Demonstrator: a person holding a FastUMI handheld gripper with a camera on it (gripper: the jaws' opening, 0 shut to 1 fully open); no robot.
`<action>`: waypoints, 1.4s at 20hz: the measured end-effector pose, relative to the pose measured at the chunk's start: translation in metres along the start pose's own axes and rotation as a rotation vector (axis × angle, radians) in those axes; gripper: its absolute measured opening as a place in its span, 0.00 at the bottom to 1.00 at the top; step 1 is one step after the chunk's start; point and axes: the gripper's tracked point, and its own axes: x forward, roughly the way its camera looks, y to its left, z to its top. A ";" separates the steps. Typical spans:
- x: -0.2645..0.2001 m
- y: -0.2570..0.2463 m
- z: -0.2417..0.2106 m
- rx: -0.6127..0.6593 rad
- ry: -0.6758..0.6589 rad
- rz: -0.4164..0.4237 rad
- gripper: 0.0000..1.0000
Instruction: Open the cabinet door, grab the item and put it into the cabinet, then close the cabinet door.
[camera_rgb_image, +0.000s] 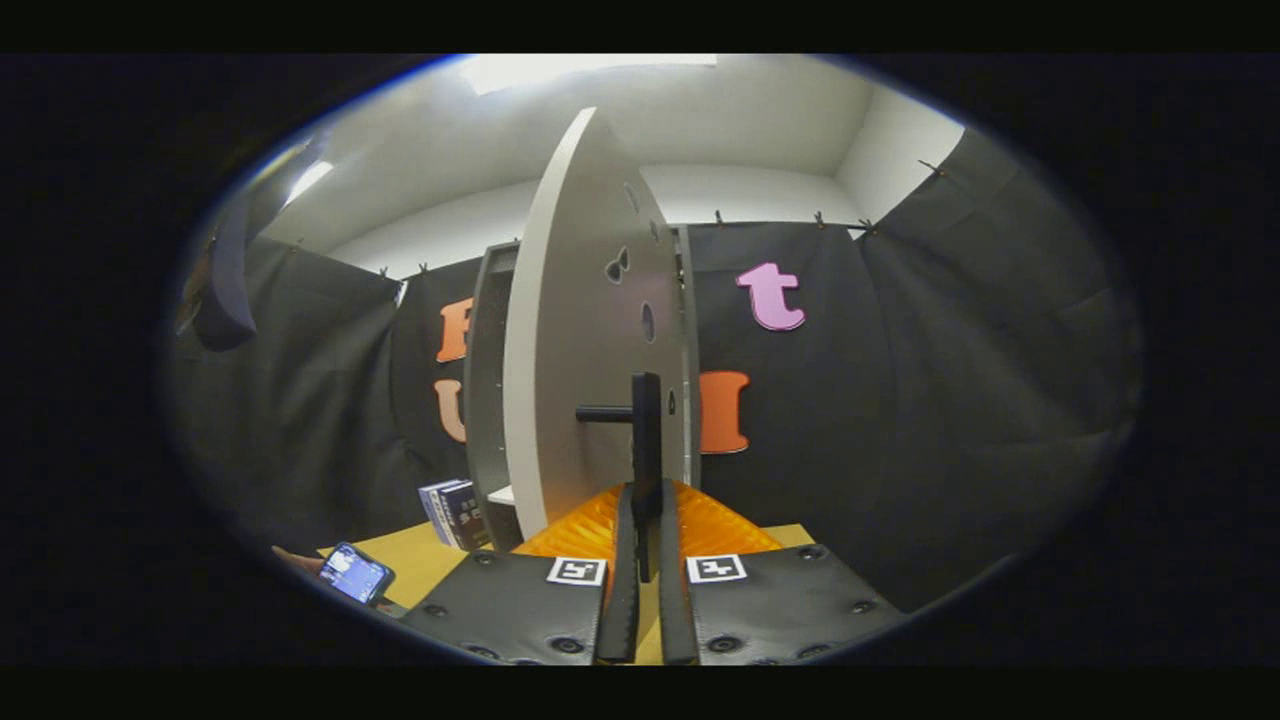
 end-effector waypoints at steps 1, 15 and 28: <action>0.000 -0.006 0.000 -0.012 -0.002 -0.018 0.16; -0.011 -0.030 0.013 -0.064 -0.055 -0.098 0.11; -0.032 -0.031 0.031 -0.169 -0.119 -0.295 0.36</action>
